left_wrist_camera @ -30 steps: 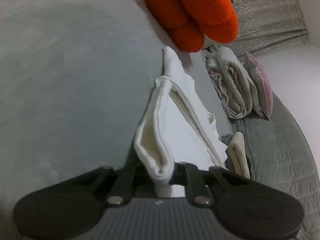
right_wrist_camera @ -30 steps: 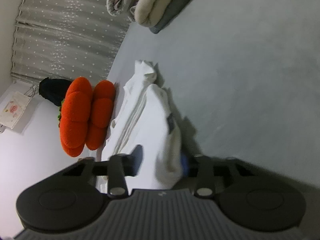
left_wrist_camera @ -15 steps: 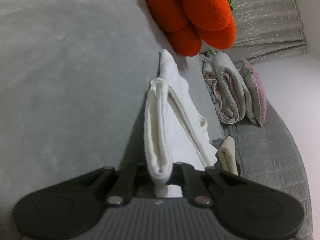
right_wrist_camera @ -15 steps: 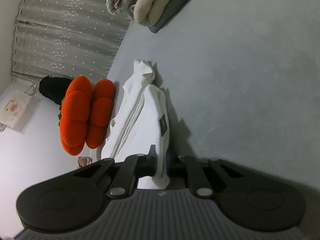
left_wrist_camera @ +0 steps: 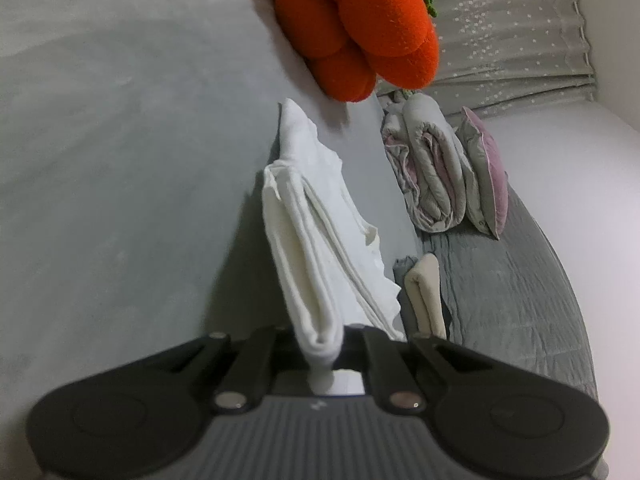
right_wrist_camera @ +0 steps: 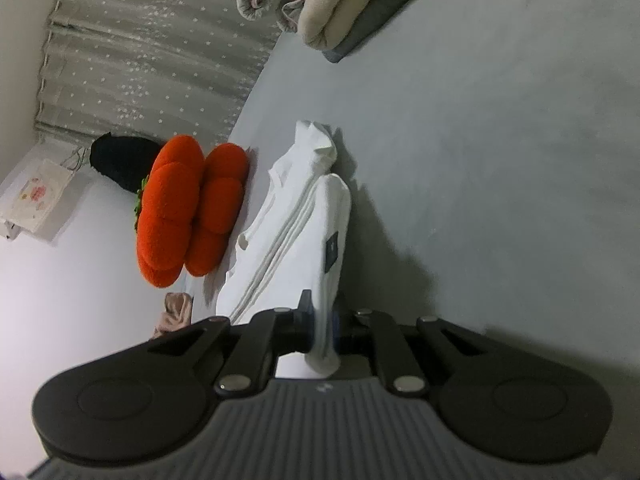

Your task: Fold clothes

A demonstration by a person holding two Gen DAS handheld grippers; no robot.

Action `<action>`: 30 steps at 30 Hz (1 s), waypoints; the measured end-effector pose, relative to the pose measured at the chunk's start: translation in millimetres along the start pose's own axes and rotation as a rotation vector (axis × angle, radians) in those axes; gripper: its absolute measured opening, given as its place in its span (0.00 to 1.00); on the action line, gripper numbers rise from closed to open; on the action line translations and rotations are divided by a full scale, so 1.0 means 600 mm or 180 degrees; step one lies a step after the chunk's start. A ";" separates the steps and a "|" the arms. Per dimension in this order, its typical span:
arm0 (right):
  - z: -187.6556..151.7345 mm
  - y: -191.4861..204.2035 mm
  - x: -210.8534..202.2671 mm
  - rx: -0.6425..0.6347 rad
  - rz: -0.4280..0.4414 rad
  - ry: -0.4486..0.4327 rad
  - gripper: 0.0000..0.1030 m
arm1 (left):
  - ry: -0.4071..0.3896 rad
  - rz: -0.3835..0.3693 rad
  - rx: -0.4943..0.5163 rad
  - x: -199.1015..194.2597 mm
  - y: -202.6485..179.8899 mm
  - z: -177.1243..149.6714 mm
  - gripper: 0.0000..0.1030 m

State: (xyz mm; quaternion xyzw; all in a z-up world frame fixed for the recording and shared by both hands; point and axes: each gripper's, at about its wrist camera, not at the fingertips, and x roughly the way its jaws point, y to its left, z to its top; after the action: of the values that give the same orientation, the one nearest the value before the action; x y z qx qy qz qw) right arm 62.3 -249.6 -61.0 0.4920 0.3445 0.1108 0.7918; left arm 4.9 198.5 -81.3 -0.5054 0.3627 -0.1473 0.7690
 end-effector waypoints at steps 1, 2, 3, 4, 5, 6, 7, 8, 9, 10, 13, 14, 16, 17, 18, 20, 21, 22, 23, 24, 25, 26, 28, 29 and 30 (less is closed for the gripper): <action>-0.003 0.002 -0.004 -0.0017 0.0003 0.0017 0.09 | 0.0026 0.0000 0.0018 -0.005 0.001 -0.004 0.04; -0.006 0.003 -0.008 -0.0035 0.0004 0.0035 0.09 | 0.0056 0.0002 0.0050 -0.011 0.004 -0.009 0.04; -0.010 0.004 -0.013 -0.0050 0.0006 0.0053 0.09 | 0.0092 0.0007 0.0091 -0.017 0.006 -0.015 0.04; -0.013 0.004 -0.017 -0.0063 0.0010 0.0071 0.09 | 0.0127 0.0013 0.0132 -0.022 0.009 -0.020 0.04; -0.018 0.003 -0.022 -0.0072 0.0011 0.0089 0.09 | 0.0161 0.0023 0.0170 -0.027 0.013 -0.025 0.04; -0.023 0.001 -0.026 -0.0073 0.0008 0.0113 0.09 | 0.0193 0.0039 0.0202 -0.033 0.018 -0.031 0.04; -0.028 -0.001 -0.030 -0.0070 0.0002 0.0144 0.09 | 0.0223 0.0054 0.0223 -0.037 0.023 -0.036 0.04; -0.033 -0.003 -0.034 -0.0066 -0.0007 0.0177 0.09 | 0.0246 0.0067 0.0226 -0.040 0.028 -0.040 0.04; -0.037 -0.005 -0.036 -0.0069 -0.0013 0.0205 0.09 | 0.0263 0.0081 0.0224 -0.044 0.034 -0.044 0.04; -0.040 -0.006 -0.039 -0.0075 -0.0018 0.0229 0.09 | 0.0279 0.0095 0.0223 -0.047 0.038 -0.047 0.04; -0.047 -0.010 -0.041 -0.0099 -0.0042 0.0282 0.09 | 0.0313 0.0138 0.0225 -0.046 0.047 -0.051 0.05; -0.048 -0.012 -0.040 -0.0104 -0.0057 0.0294 0.09 | 0.0325 0.0152 0.0225 -0.046 0.050 -0.053 0.05; -0.048 -0.016 -0.035 -0.0096 -0.0095 0.0312 0.09 | 0.0351 0.0184 0.0266 -0.044 0.051 -0.054 0.05; -0.049 -0.018 -0.033 -0.0090 -0.0115 0.0320 0.09 | 0.0370 0.0197 0.0323 -0.042 0.051 -0.054 0.05; -0.049 -0.020 -0.030 -0.0088 -0.0129 0.0330 0.09 | 0.0390 0.0210 0.0381 -0.039 0.050 -0.053 0.05; -0.048 -0.024 -0.026 -0.0078 -0.0141 0.0353 0.09 | 0.0438 0.0223 0.0482 -0.035 0.050 -0.052 0.05; -0.046 -0.027 -0.025 -0.0062 -0.0138 0.0367 0.10 | 0.0480 0.0199 0.0499 -0.034 0.052 -0.050 0.06; -0.045 -0.031 -0.023 -0.0038 -0.0132 0.0378 0.10 | 0.0520 0.0171 0.0491 -0.033 0.054 -0.048 0.06; -0.044 -0.034 -0.023 -0.0021 -0.0120 0.0392 0.11 | 0.0556 0.0144 0.0467 -0.032 0.056 -0.045 0.06; -0.044 -0.036 -0.024 -0.0016 -0.0111 0.0400 0.12 | 0.0592 0.0119 0.0442 -0.031 0.058 -0.043 0.07; -0.043 -0.038 -0.025 -0.0013 -0.0106 0.0403 0.14 | 0.0625 0.0101 0.0431 -0.030 0.059 -0.041 0.07; -0.043 -0.040 -0.028 -0.0010 -0.0100 0.0404 0.14 | 0.0654 0.0095 0.0442 -0.028 0.059 -0.041 0.07; -0.042 -0.043 -0.032 0.0005 -0.0080 0.0420 0.16 | 0.0699 0.0095 0.0475 -0.026 0.057 -0.041 0.08; -0.041 -0.045 -0.033 0.0013 -0.0067 0.0431 0.16 | 0.0719 0.0097 0.0495 -0.025 0.056 -0.041 0.08; -0.041 -0.047 -0.034 0.0023 -0.0052 0.0443 0.16 | 0.0739 0.0097 0.0507 -0.025 0.055 -0.041 0.08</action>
State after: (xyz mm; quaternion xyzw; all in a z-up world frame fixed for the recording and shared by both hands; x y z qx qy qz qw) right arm 26.6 -256.7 -82.9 0.4830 0.4032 0.1371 0.7651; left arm -27.4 205.5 -109.9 -0.4168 0.4440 -0.2214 0.7617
